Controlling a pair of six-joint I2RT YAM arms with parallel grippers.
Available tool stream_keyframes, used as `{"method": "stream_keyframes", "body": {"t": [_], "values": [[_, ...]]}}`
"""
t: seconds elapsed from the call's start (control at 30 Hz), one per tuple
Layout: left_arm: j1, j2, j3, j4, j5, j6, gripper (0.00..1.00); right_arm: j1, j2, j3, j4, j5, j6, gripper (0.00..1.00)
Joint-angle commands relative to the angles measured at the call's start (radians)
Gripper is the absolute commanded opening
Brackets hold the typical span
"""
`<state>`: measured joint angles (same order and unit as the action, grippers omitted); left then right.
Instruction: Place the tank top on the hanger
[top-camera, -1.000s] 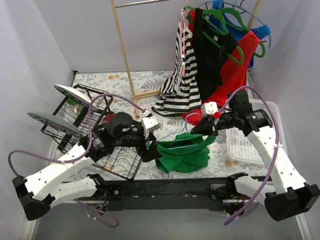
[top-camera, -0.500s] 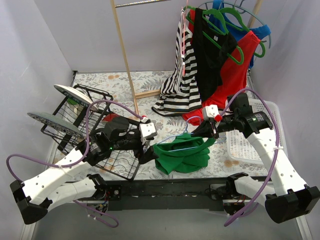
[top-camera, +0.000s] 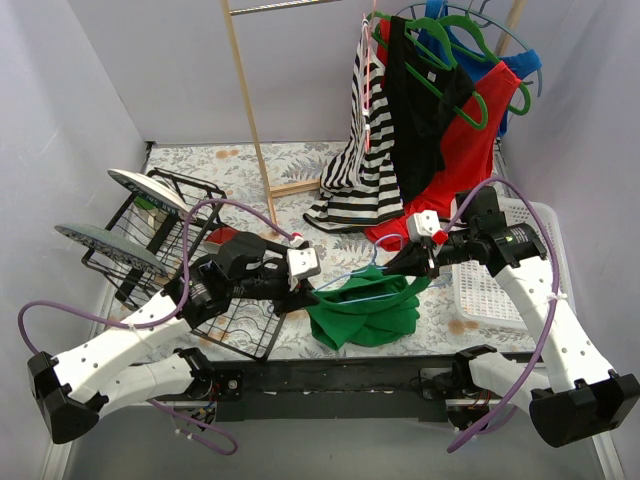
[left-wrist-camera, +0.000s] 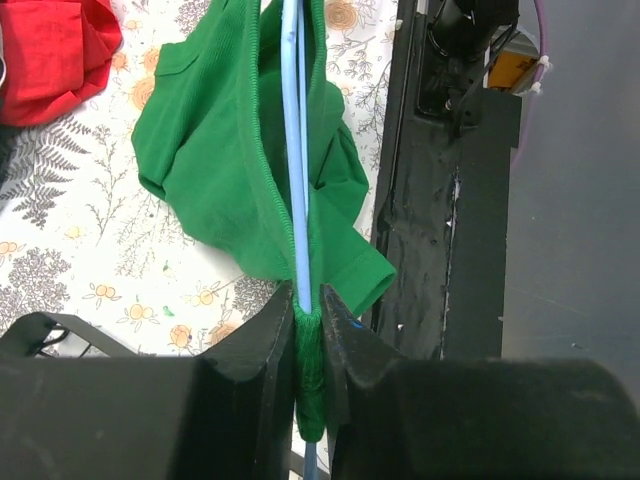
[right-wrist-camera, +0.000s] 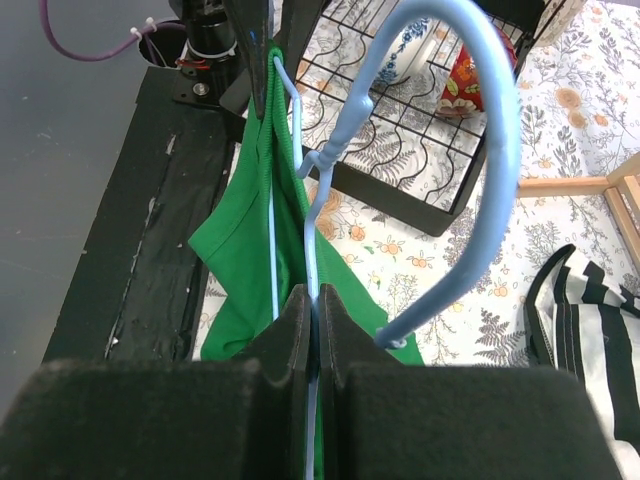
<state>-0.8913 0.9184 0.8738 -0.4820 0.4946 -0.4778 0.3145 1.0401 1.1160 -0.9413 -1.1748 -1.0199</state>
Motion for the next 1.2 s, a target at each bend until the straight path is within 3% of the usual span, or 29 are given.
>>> {"method": "stream_keyframes", "body": {"t": [0.0, 0.07, 0.2, 0.23, 0.27, 0.37, 0.53, 0.83, 1.0, 1.17], "values": [[-0.001, 0.005, -0.006, 0.025, 0.033, -0.024, 0.08, -0.003, -0.014, 0.011, -0.001, -0.060, -0.003, 0.01], [-0.001, 0.019, -0.006, 0.010, 0.033, -0.041, 0.00, -0.005, -0.011, 0.013, -0.001, -0.062, -0.003, 0.01], [-0.001, 0.036, 0.013, -0.041, 0.009, -0.122, 0.00, -0.008, -0.015, 0.004, 0.038, -0.045, 0.061, 0.04], [-0.001, 0.033, 0.017, -0.052, -0.002, -0.157, 0.00, -0.009, -0.018, -0.001, 0.058, -0.039, 0.082, 0.10], [-0.001, 0.016, 0.019, -0.072, -0.008, -0.177, 0.00, -0.011, -0.025, -0.005, 0.093, -0.020, 0.107, 0.27], [-0.001, -0.042, 0.013, -0.105, -0.051, -0.237, 0.00, -0.032, -0.038, -0.013, 0.159, 0.013, 0.173, 0.49], [-0.001, -0.147, 0.011, -0.158, -0.157, -0.333, 0.00, -0.147, -0.055, 0.017, 0.257, 0.078, 0.315, 0.59], [-0.001, -0.279, 0.129, -0.300, -0.535, -0.515, 0.00, -0.385, -0.110, -0.099, 0.516, 0.201, 0.566, 0.61], [0.000, -0.299, 0.236, -0.296, -0.707, -0.510, 0.00, -0.463, -0.121, -0.191, 0.582, 0.179, 0.615, 0.63], [-0.001, -0.219, 0.339, -0.224, -0.801, -0.444, 0.00, -0.495, -0.100, -0.249, 0.613, 0.113, 0.623, 0.62]]}}
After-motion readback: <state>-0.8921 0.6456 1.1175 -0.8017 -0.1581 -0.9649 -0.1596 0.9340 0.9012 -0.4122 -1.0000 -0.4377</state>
